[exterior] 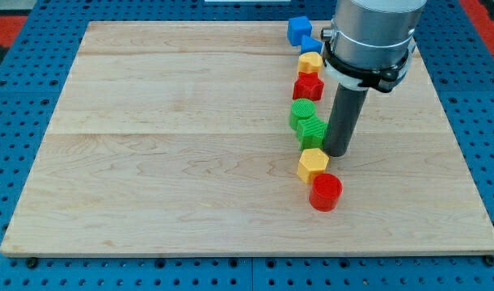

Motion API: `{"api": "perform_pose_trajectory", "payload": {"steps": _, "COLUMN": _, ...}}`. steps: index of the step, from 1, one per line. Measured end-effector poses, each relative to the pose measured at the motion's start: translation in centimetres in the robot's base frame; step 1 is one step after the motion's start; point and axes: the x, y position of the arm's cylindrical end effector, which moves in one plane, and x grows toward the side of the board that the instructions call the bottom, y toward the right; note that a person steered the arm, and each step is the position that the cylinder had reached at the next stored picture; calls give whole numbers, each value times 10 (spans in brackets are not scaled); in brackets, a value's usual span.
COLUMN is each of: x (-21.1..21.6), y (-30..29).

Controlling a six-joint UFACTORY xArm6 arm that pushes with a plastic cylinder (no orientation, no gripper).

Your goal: Adjust the green star

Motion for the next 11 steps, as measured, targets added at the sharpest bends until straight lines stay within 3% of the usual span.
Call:
{"api": "perform_pose_trajectory", "payload": {"steps": 1, "x": 0, "y": 24}}
{"api": "perform_pose_trajectory", "payload": {"steps": 3, "x": -49, "y": 26}}
{"api": "perform_pose_trajectory", "payload": {"steps": 10, "x": -26, "y": 5}}
{"api": "perform_pose_trajectory", "payload": {"steps": 11, "x": -9, "y": 95}}
